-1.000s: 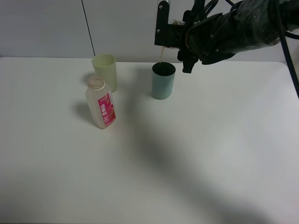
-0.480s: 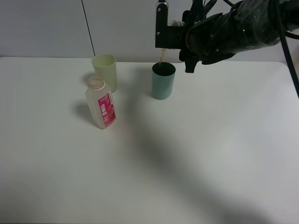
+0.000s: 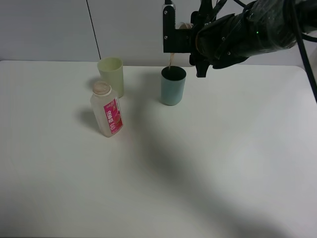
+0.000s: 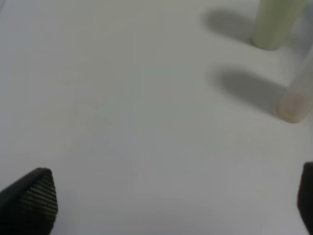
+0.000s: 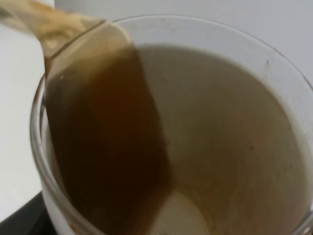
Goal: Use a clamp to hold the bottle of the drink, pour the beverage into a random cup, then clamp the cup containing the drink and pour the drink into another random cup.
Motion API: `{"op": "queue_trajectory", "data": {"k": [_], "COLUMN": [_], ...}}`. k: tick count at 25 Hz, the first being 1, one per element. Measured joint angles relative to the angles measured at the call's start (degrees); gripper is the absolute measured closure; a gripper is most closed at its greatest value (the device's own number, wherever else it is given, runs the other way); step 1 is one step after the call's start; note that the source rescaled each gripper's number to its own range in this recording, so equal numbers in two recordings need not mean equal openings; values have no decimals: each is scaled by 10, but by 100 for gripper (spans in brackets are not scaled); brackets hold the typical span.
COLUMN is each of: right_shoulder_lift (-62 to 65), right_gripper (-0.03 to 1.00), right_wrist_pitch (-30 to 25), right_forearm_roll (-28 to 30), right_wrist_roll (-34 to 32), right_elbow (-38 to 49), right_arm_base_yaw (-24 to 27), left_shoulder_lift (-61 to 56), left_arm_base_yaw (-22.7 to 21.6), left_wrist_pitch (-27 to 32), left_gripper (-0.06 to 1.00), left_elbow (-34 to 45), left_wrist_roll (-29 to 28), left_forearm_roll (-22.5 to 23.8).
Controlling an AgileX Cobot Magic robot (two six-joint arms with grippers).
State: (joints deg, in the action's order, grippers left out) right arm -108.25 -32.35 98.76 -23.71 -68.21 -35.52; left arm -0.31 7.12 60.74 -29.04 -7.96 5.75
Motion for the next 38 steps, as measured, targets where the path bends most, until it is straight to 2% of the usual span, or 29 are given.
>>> {"op": "queue_trajectory", "data": {"k": [19, 38], "right_shoulder_lift": [0, 0], "right_gripper": [97, 97], "right_wrist_pitch": [-2, -2], "right_forearm_roll": [0, 1], "right_wrist_roll": [52, 151], "right_elbow": [0, 0], "right_arm_base_yaw": [0, 0], "left_shoulder_lift": [0, 0], "left_arm_base_yaw": [0, 0], "left_wrist_pitch": [0, 0], "left_gripper": [-6, -6], "left_elbow": [0, 0], "left_wrist_roll": [0, 0], "left_forearm_roll": [0, 0]}}
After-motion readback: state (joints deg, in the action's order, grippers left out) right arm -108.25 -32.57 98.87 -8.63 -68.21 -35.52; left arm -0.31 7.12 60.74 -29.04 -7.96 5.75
